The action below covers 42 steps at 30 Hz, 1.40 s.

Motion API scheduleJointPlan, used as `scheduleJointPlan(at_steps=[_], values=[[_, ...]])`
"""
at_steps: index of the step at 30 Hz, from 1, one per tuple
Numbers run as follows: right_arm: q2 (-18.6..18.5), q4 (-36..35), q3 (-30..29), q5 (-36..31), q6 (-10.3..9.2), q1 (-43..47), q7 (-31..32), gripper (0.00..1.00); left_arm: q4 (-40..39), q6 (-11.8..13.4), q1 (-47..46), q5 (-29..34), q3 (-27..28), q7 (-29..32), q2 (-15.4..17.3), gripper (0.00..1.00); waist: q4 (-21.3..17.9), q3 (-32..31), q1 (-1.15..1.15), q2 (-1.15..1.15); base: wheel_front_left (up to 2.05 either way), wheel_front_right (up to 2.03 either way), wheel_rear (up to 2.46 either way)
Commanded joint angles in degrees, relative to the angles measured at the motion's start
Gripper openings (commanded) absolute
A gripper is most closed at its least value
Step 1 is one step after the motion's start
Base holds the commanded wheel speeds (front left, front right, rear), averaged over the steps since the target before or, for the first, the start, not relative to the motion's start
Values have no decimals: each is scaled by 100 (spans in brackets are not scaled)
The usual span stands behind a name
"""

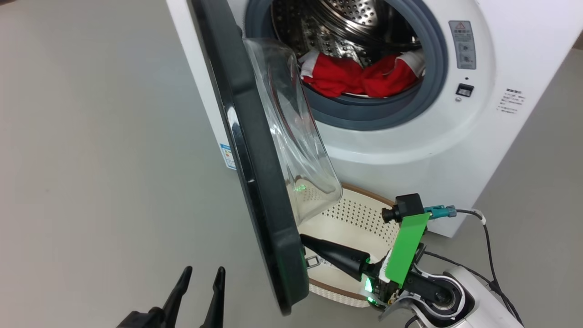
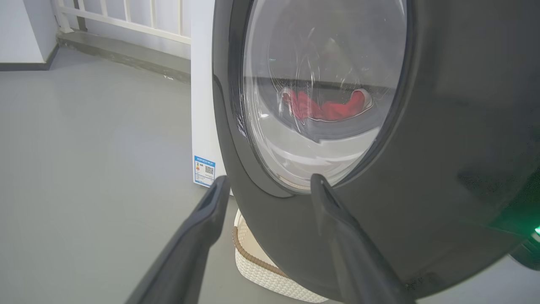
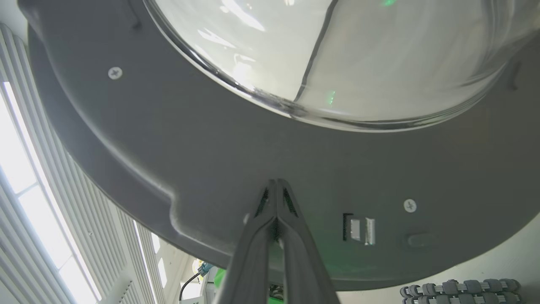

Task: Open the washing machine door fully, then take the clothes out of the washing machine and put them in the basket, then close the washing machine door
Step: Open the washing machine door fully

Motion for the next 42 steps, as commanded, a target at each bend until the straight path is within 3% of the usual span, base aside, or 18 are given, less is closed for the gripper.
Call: scheduleJointPlan(at_steps=[1,10,28,29,30,32,33,34,42], values=[[137,-204,172,71,45,-52,-37,0,-158,42,-7,91,227,-70,54,100,133,-81,0,0,0,0,0],[137,-267,463,269,45,-64,-176,0,-195,97,61,175,360,-70,54,100,460,-177,0,0,0,0,0],[138,-284,897,485,45,-238,-375,0,-346,193,166,159,515,-70,54,100,501,-174,0,0,0,0,0],[138,-274,887,456,45,-226,-396,6,-344,186,168,158,507,-70,54,100,496,-180,0,0,0,0,0],[138,-260,872,415,45,-213,-418,27,-341,179,169,159,500,-70,54,100,491,-188,0,0,0,0,0],[138,-231,824,334,45,-178,-465,49,-322,156,169,164,478,-70,54,100,479,-205,0,0,0,0,0],[138,-216,793,303,45,-155,-489,93,-306,143,168,168,469,-70,54,100,472,-218,0,0,0,0,0],[138,-205,763,276,45,-127,-507,100,-286,128,165,174,464,-70,54,100,464,-235,0,0,0,0,0],[138,-11,568,-114,45,177,-721,100,-174,46,168,278,490,-70,54,100,274,-348,0,0,0,0,0]])
